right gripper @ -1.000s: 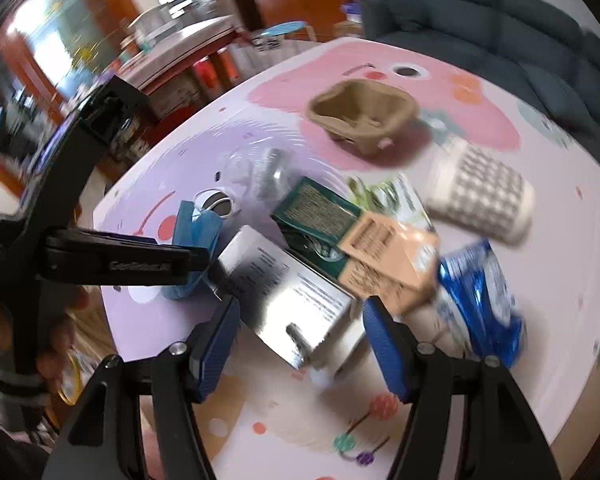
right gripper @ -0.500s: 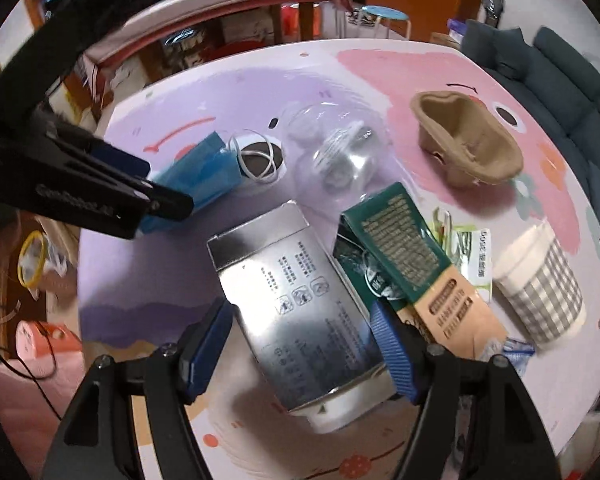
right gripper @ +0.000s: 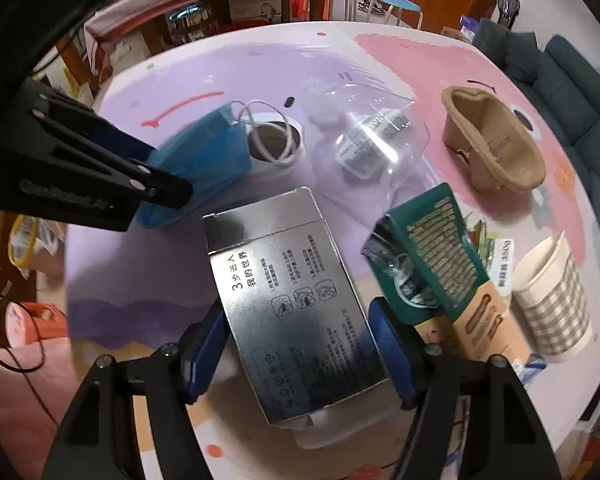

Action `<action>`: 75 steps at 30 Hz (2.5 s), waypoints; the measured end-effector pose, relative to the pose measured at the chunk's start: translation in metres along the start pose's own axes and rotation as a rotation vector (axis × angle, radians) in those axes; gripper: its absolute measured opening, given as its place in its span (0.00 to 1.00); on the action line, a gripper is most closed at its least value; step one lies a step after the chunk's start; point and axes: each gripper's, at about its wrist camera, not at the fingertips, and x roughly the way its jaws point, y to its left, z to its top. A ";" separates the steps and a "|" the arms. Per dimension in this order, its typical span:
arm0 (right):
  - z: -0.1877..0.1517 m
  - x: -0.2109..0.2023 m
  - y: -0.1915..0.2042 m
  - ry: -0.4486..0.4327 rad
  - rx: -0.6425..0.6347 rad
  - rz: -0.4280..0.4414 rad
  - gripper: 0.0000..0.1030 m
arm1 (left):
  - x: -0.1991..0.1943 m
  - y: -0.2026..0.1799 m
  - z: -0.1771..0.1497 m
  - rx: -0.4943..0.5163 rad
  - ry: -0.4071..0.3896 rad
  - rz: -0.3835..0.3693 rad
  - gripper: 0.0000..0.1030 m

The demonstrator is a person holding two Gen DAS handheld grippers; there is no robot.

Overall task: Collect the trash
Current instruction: 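Lift the mask and silver box off the table and carry them over the bin, then open the left tool over the bin to drop the blue mask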

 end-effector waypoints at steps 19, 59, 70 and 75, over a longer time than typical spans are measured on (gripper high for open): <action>-0.043 -0.046 0.025 -0.091 0.593 0.085 0.67 | -0.036 0.057 -0.033 0.157 0.006 -0.155 0.13; -0.189 0.039 0.264 -0.082 1.439 0.002 0.67 | 0.078 0.126 -0.232 0.743 0.296 -0.078 0.14; -0.267 0.184 0.249 0.000 1.538 0.051 0.68 | 0.230 0.084 -0.263 0.808 0.366 -0.013 0.25; -0.278 0.220 0.236 0.016 1.548 0.052 0.68 | 0.266 0.074 -0.265 0.829 0.367 0.028 0.38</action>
